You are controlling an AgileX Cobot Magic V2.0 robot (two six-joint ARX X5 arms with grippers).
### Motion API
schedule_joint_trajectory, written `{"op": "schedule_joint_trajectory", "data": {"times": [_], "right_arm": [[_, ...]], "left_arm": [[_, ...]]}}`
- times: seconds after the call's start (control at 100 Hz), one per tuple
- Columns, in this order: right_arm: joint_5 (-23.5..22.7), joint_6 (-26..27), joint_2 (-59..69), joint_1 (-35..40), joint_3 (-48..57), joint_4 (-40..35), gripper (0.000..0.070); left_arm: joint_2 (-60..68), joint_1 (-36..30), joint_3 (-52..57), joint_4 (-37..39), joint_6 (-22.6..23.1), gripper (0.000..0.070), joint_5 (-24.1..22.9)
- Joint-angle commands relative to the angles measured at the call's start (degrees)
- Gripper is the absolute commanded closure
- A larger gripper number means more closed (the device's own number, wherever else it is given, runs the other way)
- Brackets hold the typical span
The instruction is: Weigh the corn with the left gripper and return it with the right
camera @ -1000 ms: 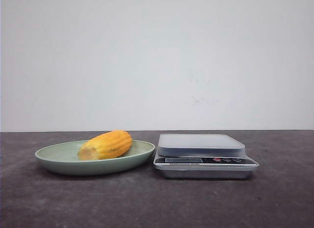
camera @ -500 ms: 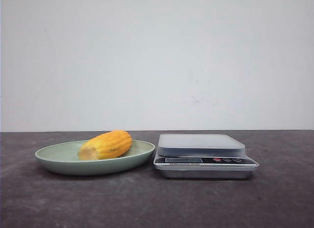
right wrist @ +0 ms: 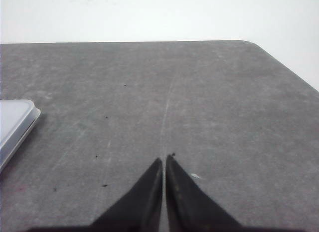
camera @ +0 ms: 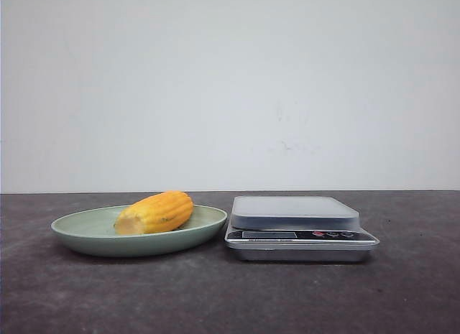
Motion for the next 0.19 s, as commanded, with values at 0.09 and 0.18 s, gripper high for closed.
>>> {"op": "schedule_joint_trajectory", "data": {"times": [0.09, 0.18], "right_arm": [[0.0, -0.44, -0.07, -0.07, -0.17, 0.66, 0.0697], [0.0, -0.44, -0.07, -0.07, -0.17, 0.66, 0.0697]], "left_arm": [[-0.02, 0.02, -1.01, -0.24, 0.57, 0.0684, 0.28], [-0.02, 0.0, -1.01, -0.24, 0.57, 0.0684, 0.26]]}}
